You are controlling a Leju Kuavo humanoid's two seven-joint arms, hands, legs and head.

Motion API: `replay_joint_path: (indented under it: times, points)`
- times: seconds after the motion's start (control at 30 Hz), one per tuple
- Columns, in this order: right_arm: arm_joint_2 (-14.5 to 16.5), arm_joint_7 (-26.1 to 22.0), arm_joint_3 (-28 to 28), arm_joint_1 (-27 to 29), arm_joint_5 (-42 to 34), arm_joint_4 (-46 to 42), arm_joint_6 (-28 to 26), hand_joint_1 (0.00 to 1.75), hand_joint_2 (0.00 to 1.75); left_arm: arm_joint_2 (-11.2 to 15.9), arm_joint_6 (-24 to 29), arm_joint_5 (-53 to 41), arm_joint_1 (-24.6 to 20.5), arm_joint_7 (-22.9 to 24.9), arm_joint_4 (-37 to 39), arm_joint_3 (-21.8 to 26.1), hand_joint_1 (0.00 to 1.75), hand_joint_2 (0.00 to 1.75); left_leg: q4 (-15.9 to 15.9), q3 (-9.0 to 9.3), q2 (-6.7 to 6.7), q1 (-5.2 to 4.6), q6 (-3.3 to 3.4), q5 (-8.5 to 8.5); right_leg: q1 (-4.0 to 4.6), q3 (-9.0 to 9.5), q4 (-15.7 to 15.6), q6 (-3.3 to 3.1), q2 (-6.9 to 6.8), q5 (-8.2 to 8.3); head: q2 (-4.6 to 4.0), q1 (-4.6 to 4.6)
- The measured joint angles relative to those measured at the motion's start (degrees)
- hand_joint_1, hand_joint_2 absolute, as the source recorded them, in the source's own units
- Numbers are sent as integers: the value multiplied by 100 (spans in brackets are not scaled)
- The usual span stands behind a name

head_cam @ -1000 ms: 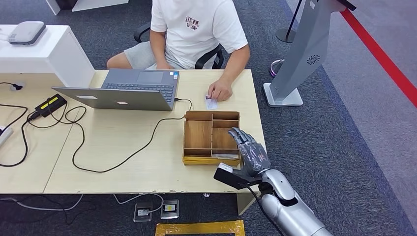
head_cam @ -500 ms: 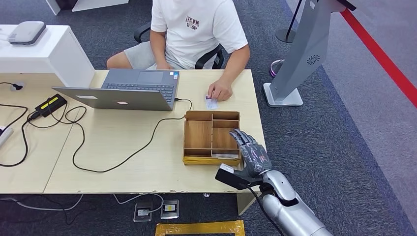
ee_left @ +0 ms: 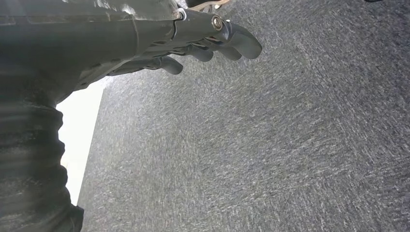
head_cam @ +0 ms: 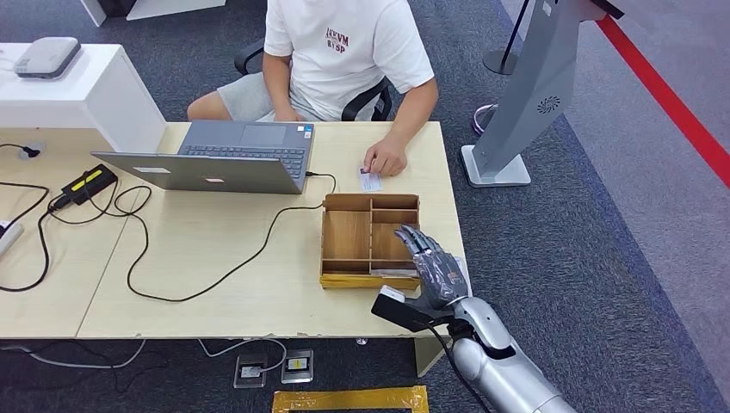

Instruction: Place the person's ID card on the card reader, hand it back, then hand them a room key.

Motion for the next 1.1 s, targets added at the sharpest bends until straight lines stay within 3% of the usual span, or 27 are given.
replay_joint_path:
  times: [0.1,0.13,0.2,0.27,0.33,0.37,1.1]
  points:
    - [24,3,0,-17,-20,0,14,12,175,0,-1,0,0,0,0,1,0,175,0,-1,0,0,0,0,0,0,0,0,0,0,0,1]
    - [28,3,0,-19,-28,0,18,26,175,0,-1,0,1,0,0,1,0,175,0,-1,0,0,0,0,0,0,0,0,0,0,0,1]
    - [39,3,0,-20,-45,0,23,65,175,0,-3,0,0,0,0,2,0,175,0,-1,0,0,0,0,0,0,0,0,1,0,0,1]
    - [49,-1,0,-22,-64,0,31,122,175,0,-4,0,0,0,0,2,0,175,0,-1,0,0,0,0,-1,0,0,0,1,0,0,1]
    - [57,-12,0,-25,-90,0,39,165,175,0,-6,0,1,0,0,2,0,175,0,-1,0,0,0,0,-1,0,0,0,0,0,0,1]
    - [61,-18,0,-29,-101,0,40,174,175,0,-6,0,1,0,0,2,0,175,0,-1,0,0,0,0,-1,0,0,0,0,0,0,1]
    - [66,-50,-4,-80,-255,31,86,175,175,1,2,-55,3,-43,0,2,0,175,0,0,0,0,0,0,0,-1,0,0,2,0,0,1]
